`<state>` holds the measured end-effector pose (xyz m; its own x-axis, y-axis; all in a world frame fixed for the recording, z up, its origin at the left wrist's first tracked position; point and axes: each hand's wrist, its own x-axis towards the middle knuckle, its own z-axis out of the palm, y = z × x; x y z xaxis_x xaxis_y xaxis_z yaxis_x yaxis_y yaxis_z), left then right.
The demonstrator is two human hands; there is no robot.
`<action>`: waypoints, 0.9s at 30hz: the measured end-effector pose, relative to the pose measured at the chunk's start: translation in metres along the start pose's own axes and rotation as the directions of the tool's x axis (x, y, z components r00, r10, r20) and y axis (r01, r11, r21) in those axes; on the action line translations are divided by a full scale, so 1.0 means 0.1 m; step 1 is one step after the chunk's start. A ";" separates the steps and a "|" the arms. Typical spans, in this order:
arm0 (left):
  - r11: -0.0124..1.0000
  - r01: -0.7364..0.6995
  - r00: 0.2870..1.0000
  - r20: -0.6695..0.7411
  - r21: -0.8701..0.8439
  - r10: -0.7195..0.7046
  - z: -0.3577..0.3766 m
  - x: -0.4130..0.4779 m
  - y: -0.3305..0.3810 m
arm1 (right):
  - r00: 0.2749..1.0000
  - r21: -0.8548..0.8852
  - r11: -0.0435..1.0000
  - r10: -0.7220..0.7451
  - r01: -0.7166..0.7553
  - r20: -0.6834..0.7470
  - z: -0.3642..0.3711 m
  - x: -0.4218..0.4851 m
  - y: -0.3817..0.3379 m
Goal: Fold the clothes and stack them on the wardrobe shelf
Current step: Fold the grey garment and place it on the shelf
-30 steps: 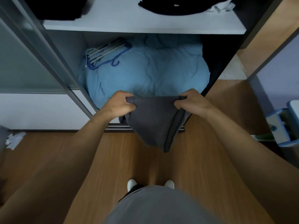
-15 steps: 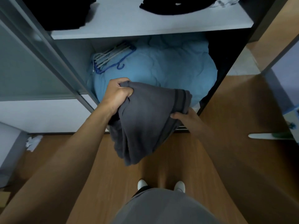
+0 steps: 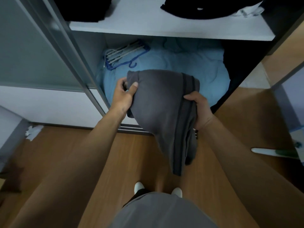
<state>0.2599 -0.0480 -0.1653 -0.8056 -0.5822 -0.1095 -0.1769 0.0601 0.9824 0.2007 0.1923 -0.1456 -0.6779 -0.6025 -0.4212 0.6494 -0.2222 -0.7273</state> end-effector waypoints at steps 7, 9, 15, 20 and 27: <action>0.802 0.536 0.841 0.241 -0.262 -0.484 -0.03 -0.19 -0.60 | 0.989 0.184 0.971 -0.151 0.150 -0.007 0.04 -0.10 -0.06; 0.761 0.578 0.812 0.297 -0.295 -0.502 0.06 -0.26 -0.67 | 0.986 0.224 0.961 -0.167 0.161 0.009 0.07 -0.10 -0.05; 0.672 0.568 0.815 0.439 -0.474 -0.379 0.05 -0.30 -0.53 | 0.980 0.294 0.935 -0.187 0.198 -0.065 0.08 -0.05 -0.01; 0.907 0.398 0.752 0.615 -0.139 -0.236 0.00 -0.41 -0.48 | 0.969 0.304 0.930 -0.151 0.206 -0.197 0.02 0.07 -0.06; 0.874 0.373 0.898 0.360 -0.313 -0.254 -0.04 -0.29 -0.39 | 0.962 0.020 1.000 0.000 0.006 -0.274 -0.10 0.26 0.08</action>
<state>0.2926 -0.0363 -0.1993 -0.8818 -0.2460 -0.4023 -0.2779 -0.4183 0.8648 0.1850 0.1822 -0.1676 -0.7466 -0.3692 -0.5535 0.6521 -0.2413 -0.7187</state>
